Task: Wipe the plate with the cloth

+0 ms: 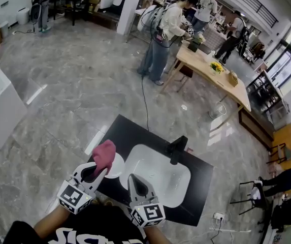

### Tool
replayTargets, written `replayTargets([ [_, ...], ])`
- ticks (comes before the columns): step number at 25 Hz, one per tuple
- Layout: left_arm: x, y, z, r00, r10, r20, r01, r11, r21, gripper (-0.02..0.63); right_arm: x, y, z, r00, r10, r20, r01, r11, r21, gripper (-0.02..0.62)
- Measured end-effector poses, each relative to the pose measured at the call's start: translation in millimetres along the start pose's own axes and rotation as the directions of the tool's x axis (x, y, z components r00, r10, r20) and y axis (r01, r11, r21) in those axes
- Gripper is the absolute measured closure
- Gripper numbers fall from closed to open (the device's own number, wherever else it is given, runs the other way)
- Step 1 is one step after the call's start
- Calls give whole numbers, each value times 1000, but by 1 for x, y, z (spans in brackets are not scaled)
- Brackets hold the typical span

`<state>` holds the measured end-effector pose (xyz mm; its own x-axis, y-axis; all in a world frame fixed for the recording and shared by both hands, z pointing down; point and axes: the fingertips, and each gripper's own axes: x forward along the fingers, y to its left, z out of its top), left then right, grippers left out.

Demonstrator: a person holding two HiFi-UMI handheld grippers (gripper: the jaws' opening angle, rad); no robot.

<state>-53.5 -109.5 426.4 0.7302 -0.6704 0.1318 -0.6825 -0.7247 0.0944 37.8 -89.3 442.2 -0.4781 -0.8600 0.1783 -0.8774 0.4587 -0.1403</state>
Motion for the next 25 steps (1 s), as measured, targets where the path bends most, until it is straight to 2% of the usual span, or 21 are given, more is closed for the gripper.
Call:
replayTargets([
  [5,15,2,-4,1000,2,-19,-2,1000,-8,554,13,-16,-21,999,12,-39,-10,999,41,574],
  [9,30,10,-14,999,9,-34,-10,1000,-16,554,41,-33,-67,990,83,-116,-61,981,183,574],
  [14,37,17,-23,998,18,-58,-19,999,-28,554,67,-61,-132,961,129,-243,-26,922,386,565],
  [15,38,19,-22,998,25,-64,-27,999,-32,554,71,-66,-143,954,134,-267,-13,911,412,556],
  [17,43,24,-29,997,29,-71,-31,999,-35,554,80,-77,-164,938,153,-311,7,888,459,489],
  [19,49,28,-36,997,30,-75,-33,999,-35,554,88,-85,-184,921,177,-347,28,858,512,458],
  [21,53,31,-37,996,36,-81,-39,998,-39,554,93,-92,-204,900,202,-387,56,826,561,446],
  [25,58,37,-39,995,45,-93,-50,998,-44,554,97,-97,-237,857,245,-453,102,781,616,442],
])
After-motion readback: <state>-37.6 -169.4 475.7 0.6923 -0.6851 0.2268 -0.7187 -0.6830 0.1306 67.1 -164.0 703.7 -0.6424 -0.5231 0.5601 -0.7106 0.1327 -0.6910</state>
